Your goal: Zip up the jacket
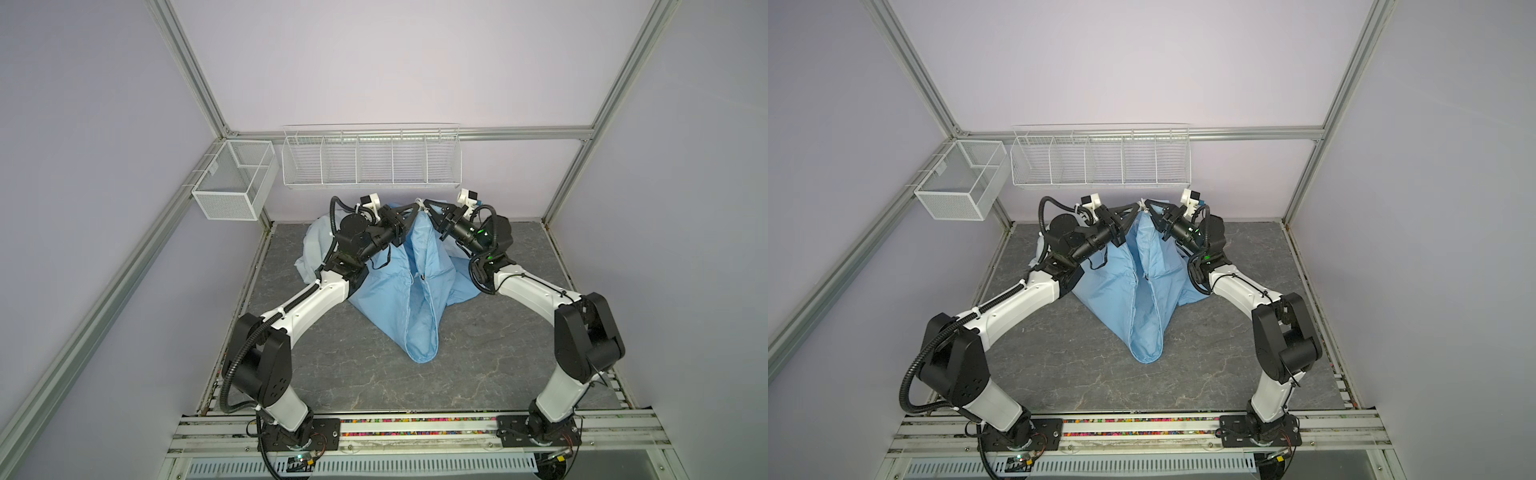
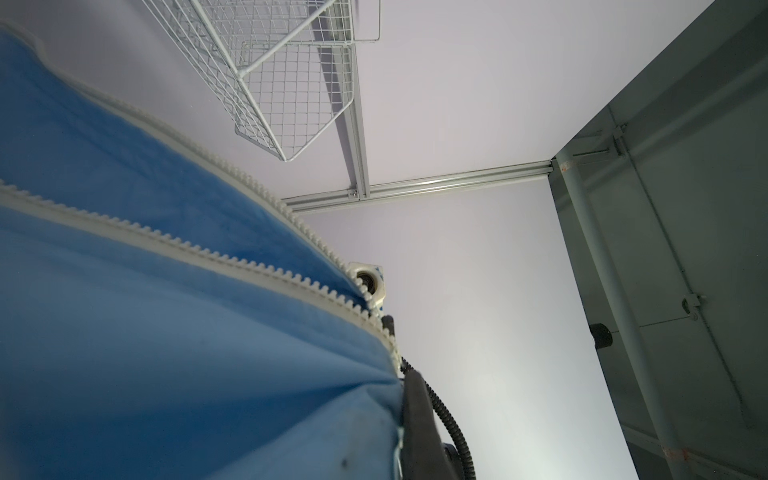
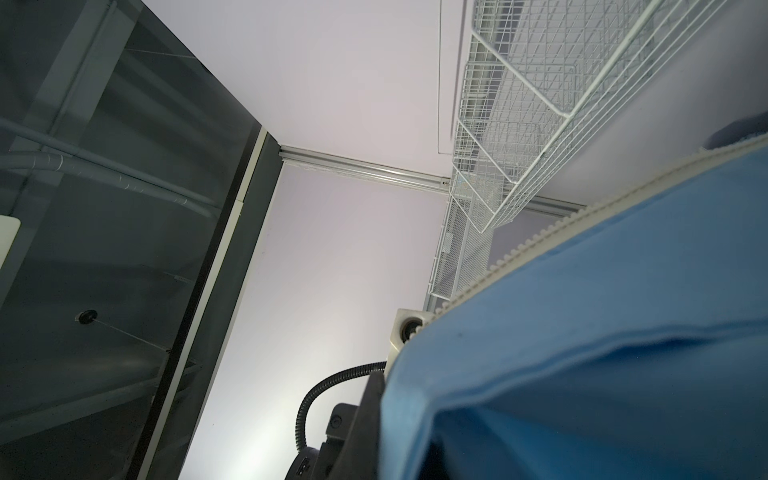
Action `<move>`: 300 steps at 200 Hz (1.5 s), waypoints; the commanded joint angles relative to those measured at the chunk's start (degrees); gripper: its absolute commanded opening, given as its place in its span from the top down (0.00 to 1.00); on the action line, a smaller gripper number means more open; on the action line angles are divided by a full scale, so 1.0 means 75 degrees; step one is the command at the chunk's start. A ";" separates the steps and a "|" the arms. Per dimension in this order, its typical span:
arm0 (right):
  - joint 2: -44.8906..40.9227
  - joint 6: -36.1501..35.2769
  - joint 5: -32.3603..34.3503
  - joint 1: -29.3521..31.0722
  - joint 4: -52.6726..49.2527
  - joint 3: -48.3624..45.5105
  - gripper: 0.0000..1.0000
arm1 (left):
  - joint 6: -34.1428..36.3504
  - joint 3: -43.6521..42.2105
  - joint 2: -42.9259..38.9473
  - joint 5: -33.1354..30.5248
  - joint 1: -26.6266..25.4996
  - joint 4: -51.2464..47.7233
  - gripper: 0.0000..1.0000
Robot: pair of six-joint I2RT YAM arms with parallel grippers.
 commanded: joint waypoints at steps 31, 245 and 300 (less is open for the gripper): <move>0.0213 0.0016 0.0241 -0.0080 0.0817 0.0391 0.93 | -0.0423 0.0193 -0.0270 0.0390 -0.0112 0.0278 1.00; 0.0392 -0.0540 -0.0262 -0.0123 0.1208 0.0947 0.93 | -0.1376 0.0869 0.0304 0.0720 -0.0287 0.0145 1.00; 0.0369 -0.0582 -0.0321 -0.0213 0.1169 0.0957 0.93 | -0.1401 0.0974 0.0433 0.0995 -0.0379 -0.0003 1.00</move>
